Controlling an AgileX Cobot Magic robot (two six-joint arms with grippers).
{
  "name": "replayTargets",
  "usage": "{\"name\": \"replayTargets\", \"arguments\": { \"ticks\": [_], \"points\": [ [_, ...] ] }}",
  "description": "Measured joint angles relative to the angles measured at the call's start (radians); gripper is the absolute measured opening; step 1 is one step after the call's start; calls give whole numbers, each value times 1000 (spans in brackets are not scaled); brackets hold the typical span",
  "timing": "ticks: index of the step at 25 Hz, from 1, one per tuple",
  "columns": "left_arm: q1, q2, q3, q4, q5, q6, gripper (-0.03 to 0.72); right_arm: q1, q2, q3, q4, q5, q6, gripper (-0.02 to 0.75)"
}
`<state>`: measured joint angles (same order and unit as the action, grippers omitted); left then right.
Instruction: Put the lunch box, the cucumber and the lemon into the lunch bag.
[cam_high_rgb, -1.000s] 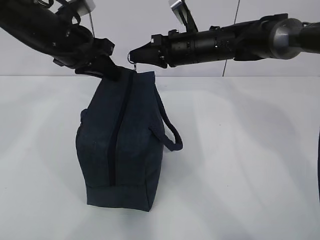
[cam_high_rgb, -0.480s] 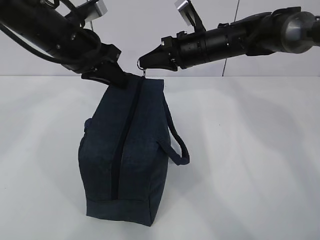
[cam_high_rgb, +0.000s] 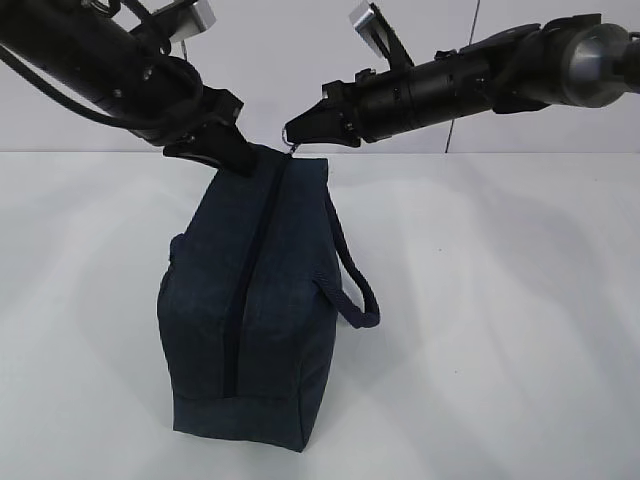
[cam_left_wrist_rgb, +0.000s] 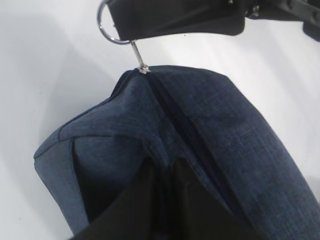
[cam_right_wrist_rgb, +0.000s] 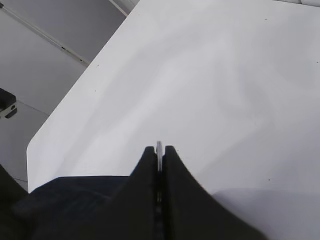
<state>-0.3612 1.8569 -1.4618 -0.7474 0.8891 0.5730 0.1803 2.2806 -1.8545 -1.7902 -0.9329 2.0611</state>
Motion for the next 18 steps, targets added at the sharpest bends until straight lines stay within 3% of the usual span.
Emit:
{"name": "replayTargets", "arguments": {
  "ticks": [18],
  "points": [
    [-2, -58, 2, 16, -16, 44, 34, 0, 45, 0, 6, 66, 15, 20]
  ]
}}
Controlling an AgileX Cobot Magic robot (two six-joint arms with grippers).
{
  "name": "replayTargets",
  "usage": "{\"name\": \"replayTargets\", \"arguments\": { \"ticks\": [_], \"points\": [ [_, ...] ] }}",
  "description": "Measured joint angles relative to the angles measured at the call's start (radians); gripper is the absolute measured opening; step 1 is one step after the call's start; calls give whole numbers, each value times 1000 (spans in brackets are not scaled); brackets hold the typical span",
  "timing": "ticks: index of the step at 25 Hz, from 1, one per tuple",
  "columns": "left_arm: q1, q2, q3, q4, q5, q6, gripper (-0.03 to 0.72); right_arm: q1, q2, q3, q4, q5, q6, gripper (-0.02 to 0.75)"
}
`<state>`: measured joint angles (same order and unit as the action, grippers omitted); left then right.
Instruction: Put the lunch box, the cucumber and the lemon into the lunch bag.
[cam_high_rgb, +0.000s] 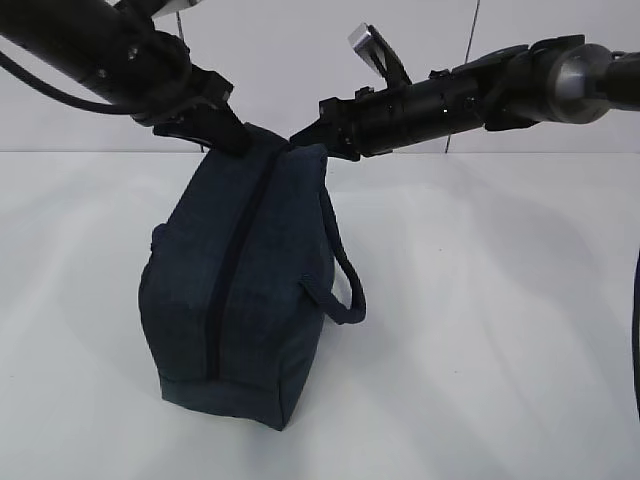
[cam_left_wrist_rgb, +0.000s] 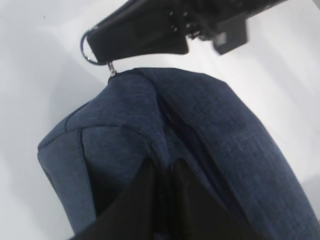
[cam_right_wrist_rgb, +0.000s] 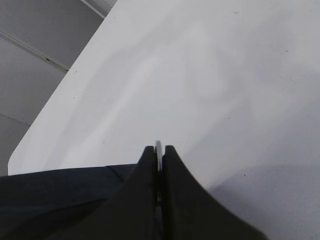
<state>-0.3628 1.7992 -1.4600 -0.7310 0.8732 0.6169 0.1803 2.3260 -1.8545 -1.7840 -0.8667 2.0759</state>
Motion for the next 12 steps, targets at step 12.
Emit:
{"name": "replayTargets", "arguments": {
  "ticks": [12],
  "points": [
    [0, -35, 2, 15, 0, 11, 34, 0, 29, -2, 4, 11, 38, 21]
  ]
}}
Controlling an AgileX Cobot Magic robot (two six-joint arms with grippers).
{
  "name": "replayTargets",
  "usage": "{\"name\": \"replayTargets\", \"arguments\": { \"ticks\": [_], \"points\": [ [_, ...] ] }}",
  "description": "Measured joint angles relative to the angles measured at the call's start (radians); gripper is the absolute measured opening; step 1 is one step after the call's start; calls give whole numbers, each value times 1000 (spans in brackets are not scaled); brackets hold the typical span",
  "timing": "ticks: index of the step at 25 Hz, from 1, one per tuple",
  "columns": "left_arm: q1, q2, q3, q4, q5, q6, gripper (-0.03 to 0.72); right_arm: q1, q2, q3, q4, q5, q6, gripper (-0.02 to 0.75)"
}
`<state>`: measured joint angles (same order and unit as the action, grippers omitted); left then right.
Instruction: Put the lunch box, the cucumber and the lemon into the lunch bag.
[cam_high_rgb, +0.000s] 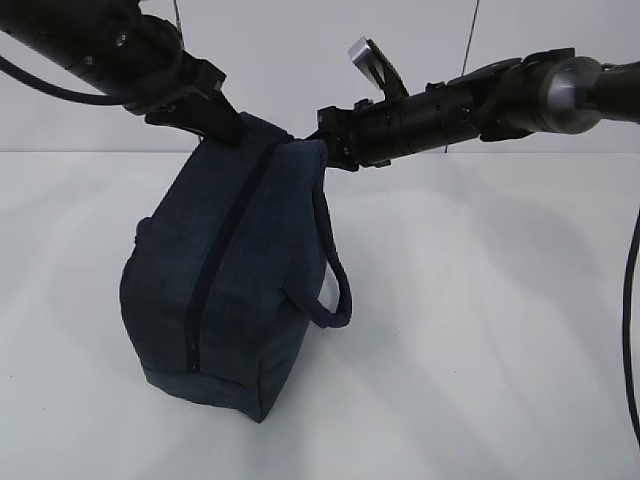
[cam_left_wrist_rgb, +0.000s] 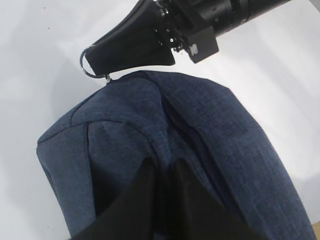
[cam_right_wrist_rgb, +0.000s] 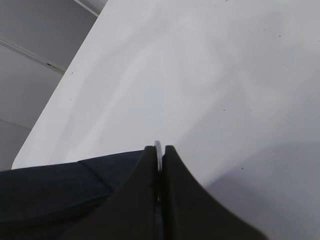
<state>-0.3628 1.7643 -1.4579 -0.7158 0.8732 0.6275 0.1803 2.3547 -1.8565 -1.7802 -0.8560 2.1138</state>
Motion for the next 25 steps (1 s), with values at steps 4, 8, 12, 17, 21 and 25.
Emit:
{"name": "replayTargets", "arguments": {
  "ticks": [4, 8, 12, 17, 21, 25],
  "points": [
    [0, -4, 0, 0, 6, 0, 34, -5, 0, 0, 13, -15, 4, 155],
    [0, -8, 0, 0, 10, 2, 33, -25, 1, 0, 60, -38, 4, 468],
    [0, -8, 0, 0, 10, 2, 33, -41, -11, 0, 74, -57, 4, 586],
    [0, -8, 0, 0, 10, 2, 33, -63, -99, 0, 67, -105, 4, 588],
    [0, 16, 0, -14, -3, 2, 33, -69, -178, 0, -26, -136, 31, 583],
    [0, 50, 0, -15, -61, 2, 33, -69, -255, 0, -47, -148, 68, 582]
  ]
}}
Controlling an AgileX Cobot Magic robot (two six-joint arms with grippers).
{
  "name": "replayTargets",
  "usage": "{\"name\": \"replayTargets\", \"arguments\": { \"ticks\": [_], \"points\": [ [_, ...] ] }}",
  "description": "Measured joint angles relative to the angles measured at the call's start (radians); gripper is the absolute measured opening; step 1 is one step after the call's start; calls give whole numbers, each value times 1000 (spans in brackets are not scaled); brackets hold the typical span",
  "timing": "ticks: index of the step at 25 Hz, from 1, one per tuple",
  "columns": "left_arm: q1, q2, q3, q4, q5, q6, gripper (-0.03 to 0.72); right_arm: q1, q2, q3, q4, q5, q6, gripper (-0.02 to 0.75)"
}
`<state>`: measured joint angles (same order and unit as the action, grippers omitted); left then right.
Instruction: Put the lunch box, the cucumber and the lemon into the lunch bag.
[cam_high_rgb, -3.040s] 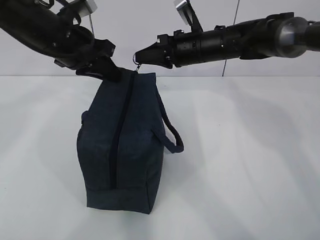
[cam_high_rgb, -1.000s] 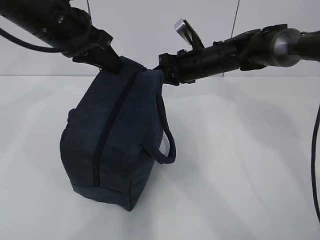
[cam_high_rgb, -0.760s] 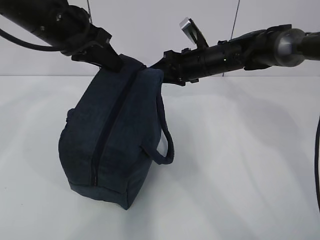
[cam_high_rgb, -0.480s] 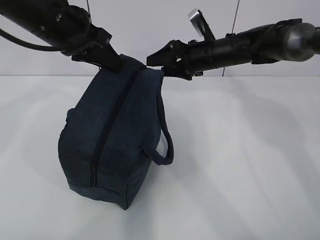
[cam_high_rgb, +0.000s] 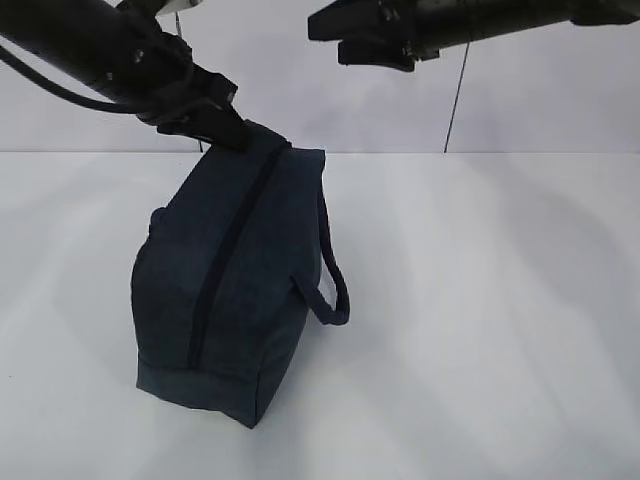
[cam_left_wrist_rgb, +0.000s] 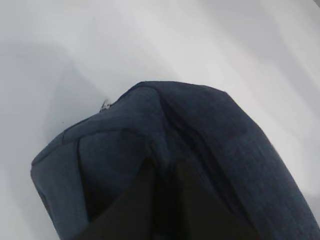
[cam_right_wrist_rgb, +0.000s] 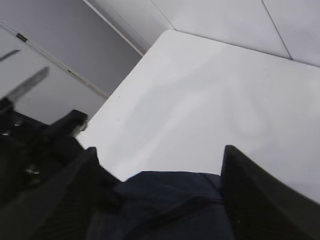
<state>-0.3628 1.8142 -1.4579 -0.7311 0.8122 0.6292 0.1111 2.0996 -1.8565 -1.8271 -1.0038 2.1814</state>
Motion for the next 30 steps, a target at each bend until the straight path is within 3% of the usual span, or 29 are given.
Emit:
{"name": "replayTargets", "arguments": {
  "ticks": [3, 5, 8, 10, 13, 19, 25, 30],
  "points": [
    [0, 10, 0, -2, -43, 0, 50, 0, -48, 0, 0, -13, 18, 582],
    [0, 10, 0, -11, -55, 0, 105, 0, -74, 0, 0, -26, 26, 582],
    [0, 10, 0, -17, -75, 0, 294, 0, -101, 0, 0, -41, 41, 582],
    [0, 10, 0, -17, -75, 0, 458, 0, -116, 0, 0, -52, 46, 582],
    [0, 10, 0, 3, -75, -5, 585, 0, -140, 0, 0, -77, 55, 582],
    [20, -92, 0, 113, -17, -93, 599, 0, -202, 0, 0, -175, 94, 582],
    [20, -270, 0, 164, 169, -187, 591, 0, -267, 4, 0, -216, 198, 582],
    [20, -381, 0, 349, 388, -346, 545, 0, -362, 35, 0, -219, 280, 581]
  ]
}}
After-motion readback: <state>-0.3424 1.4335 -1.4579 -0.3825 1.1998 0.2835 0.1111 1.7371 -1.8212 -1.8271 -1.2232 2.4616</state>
